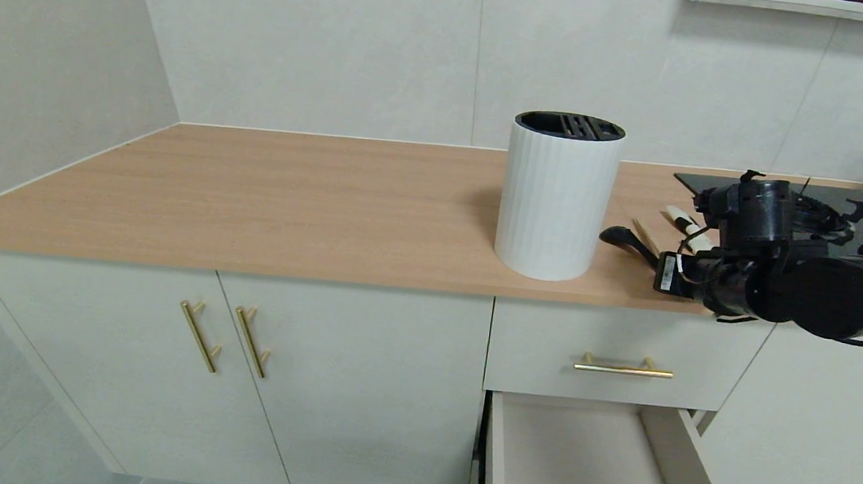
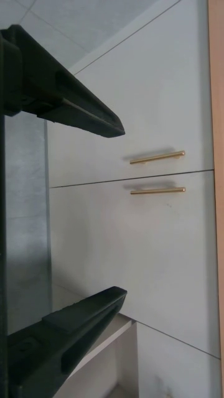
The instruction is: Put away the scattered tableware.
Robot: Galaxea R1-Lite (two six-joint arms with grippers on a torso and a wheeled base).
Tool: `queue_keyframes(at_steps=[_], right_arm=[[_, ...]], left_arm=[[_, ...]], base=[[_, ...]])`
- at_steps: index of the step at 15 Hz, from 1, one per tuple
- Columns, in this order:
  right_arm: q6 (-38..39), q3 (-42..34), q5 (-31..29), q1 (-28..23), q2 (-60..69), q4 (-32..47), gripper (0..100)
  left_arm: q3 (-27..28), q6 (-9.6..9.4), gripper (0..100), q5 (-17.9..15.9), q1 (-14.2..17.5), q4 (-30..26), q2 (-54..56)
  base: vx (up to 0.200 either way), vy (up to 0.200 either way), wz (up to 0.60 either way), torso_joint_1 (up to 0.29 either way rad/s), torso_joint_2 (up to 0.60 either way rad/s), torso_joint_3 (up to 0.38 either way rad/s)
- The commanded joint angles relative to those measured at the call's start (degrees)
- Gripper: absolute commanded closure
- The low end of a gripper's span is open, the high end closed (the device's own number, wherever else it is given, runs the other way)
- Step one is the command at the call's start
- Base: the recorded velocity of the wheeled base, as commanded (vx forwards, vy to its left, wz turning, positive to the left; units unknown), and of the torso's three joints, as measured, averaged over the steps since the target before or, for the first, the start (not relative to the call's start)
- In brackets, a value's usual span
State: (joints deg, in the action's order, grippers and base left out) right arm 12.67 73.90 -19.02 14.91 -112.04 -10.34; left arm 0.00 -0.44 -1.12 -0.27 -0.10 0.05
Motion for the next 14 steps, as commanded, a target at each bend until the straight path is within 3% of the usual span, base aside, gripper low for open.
queue_keyframes(at_steps=[1,6,9,14], right_arm=[[0.0,-0.1,-0.1,0.0,0.3,-0.2,100],[0.3,-0.8,0.1,0.1,2.4,0.3,100],[0.2,-5.8,0.3,0.8,11.0,1.4,100],[0.3,-11.0,3.5,5.1,29.3,18.2,100]], left_arm=[[0.0,0.0,0,0.0,0.0,0.0,0.0],[0.0,0.0,0,0.0,0.0,0.0,0.0],[0.0,0.0,0,0.0,0.0,0.0,0.0],[0.1,0.0,0,0.0,0.0,0.0,0.0]], base=[[0.0,0.0,0.0,0.0,0.0,0.0],[0.0,0.0,0.0,0.0,0.0,0.0],[0.0,0.0,0.0,0.0,0.0,0.0],[0.0,0.0,0.0,0.0,0.0,0.0]])
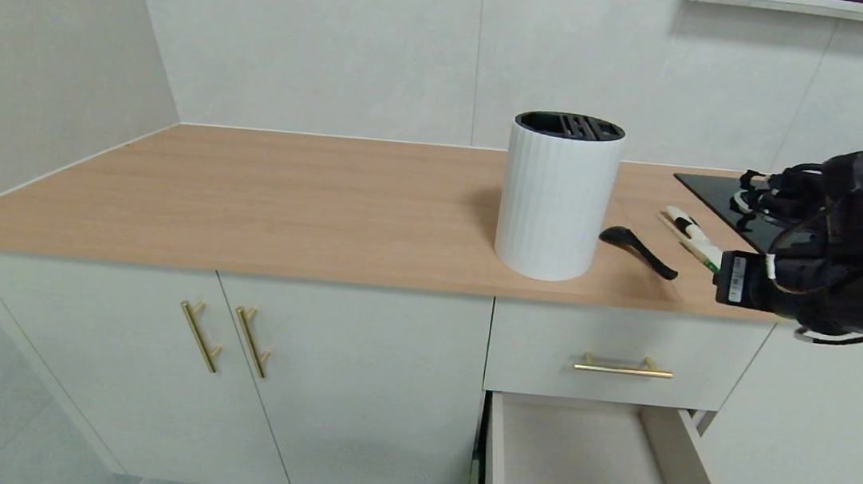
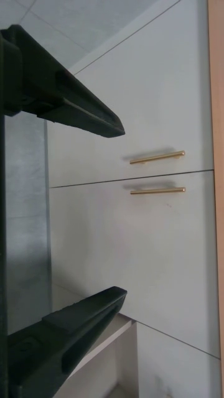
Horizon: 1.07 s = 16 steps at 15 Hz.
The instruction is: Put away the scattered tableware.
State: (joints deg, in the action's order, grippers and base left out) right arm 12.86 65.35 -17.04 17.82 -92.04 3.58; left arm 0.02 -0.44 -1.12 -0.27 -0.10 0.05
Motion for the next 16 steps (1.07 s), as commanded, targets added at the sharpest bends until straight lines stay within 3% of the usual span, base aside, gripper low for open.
queue_keyframes(at_steps=[1,3,6,9,16], right_arm=[[0.0,-3.1,2.2,2.9,10.5,6.2,100],[0.5,-3.8,2.9,4.4,14.0,12.2,100],[0.3,-3.7,9.7,4.9,18.4,19.9,100],[-0.6,-5.9,16.3,5.6,22.0,20.1,100],[-2.1,-9.5,17.0,11.3,21.3,20.0,100]], left_arm=[[0.0,0.0,0,0.0,0.0,0.0,0.0],[0.0,0.0,0,0.0,0.0,0.0,0.0],[0.0,0.0,0,0.0,0.0,0.0,0.0],[0.0,0.0,0,0.0,0.0,0.0,0.0],[0.0,0.0,0,0.0,0.0,0.0,0.0]], base=[[0.0,0.0,0.0,0.0,0.0,0.0],[0.0,0.0,0.0,0.0,0.0,0.0],[0.0,0.0,0.0,0.0,0.0,0.0],[0.0,0.0,0.0,0.0,0.0,0.0],[0.0,0.0,0.0,0.0,0.0,0.0]])
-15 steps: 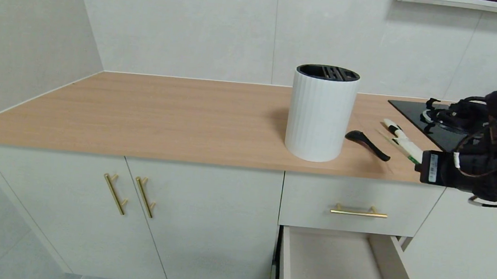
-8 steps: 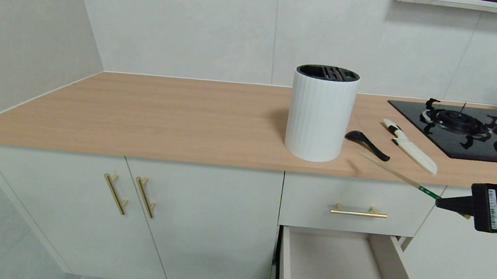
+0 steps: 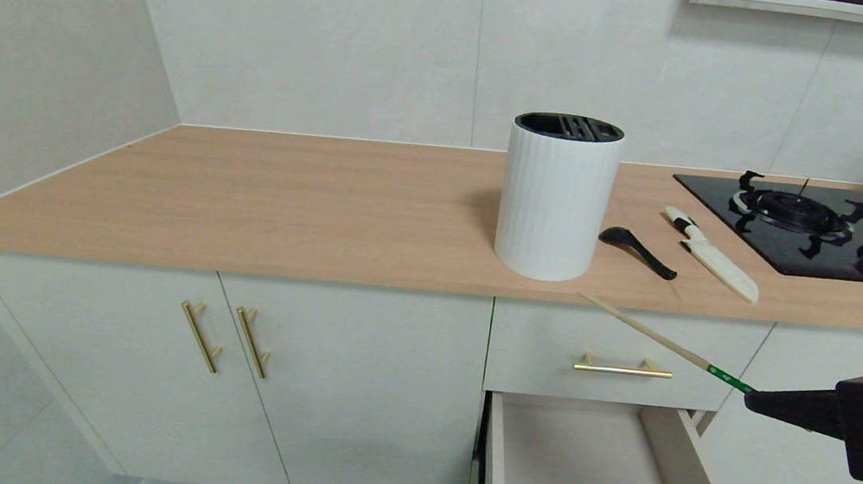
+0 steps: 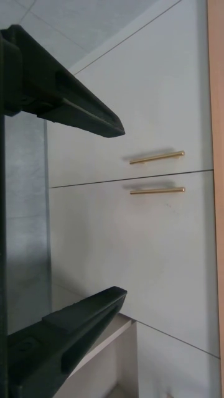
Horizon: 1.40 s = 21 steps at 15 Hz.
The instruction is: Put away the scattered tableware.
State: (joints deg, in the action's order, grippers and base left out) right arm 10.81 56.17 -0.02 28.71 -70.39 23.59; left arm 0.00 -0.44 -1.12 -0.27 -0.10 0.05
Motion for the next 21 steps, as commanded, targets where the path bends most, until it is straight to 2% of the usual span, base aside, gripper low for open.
queue_keyframes(at_steps=[1,6,21], right_arm=[[0.0,-0.3,0.0,0.4,-0.5,0.0,100],[-1.4,-1.1,0.0,0.5,-1.1,-0.5,100],[-1.5,-1.5,-0.1,0.5,-3.7,-0.6,100]], left_arm=[[0.0,0.0,0,0.0,0.0,0.0,0.0],[0.0,0.0,0,0.0,-0.1,0.0,0.0],[0.0,0.0,0,0.0,0.0,0.0,0.0]], base=[[0.0,0.0,0.0,0.0,0.0,0.0],[0.0,0.0,0.0,-0.036,0.08,0.05],[0.0,0.0,0.0,-0.136,0.42,0.28]])
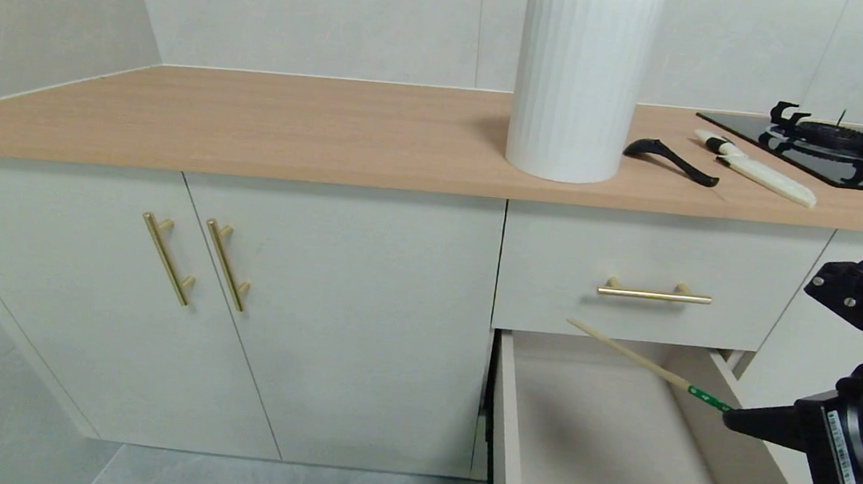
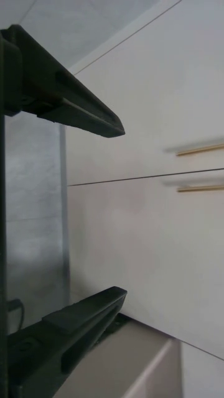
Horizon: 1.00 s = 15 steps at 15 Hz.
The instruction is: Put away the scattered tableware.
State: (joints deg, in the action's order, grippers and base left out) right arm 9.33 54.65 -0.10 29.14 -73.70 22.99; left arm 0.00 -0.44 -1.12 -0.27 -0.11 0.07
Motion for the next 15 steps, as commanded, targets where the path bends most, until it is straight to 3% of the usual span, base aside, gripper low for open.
queue_keyframes(at_steps=[1,6,12,15], right_arm=[[0.0,0.0,0.0,0.0,-0.5,0.0,100],[0.1,0.0,-0.1,0.0,-2.7,0.0,100],[0.6,1.0,-1.9,0.0,-14.8,-0.3,100],[4.5,1.1,-3.1,0.0,-22.4,-5.1,100]], left_arm=[[0.0,0.0,0,0.0,-0.1,0.0,-0.1],[0.0,0.0,0,0.0,-0.1,0.0,-0.1],[0.0,0.0,0,0.0,-0.1,0.0,-0.1],[0.0,0.0,0,0.0,0.0,0.0,-0.1]], base=[[0.0,0.0,0.0,-0.041,0.11,0.041],[0.0,0.0,0.0,-0.004,0.02,0.009],[0.0,0.0,0.0,0.0,0.0,0.0],[0.0,0.0,0.0,0.0,0.0,0.0]])
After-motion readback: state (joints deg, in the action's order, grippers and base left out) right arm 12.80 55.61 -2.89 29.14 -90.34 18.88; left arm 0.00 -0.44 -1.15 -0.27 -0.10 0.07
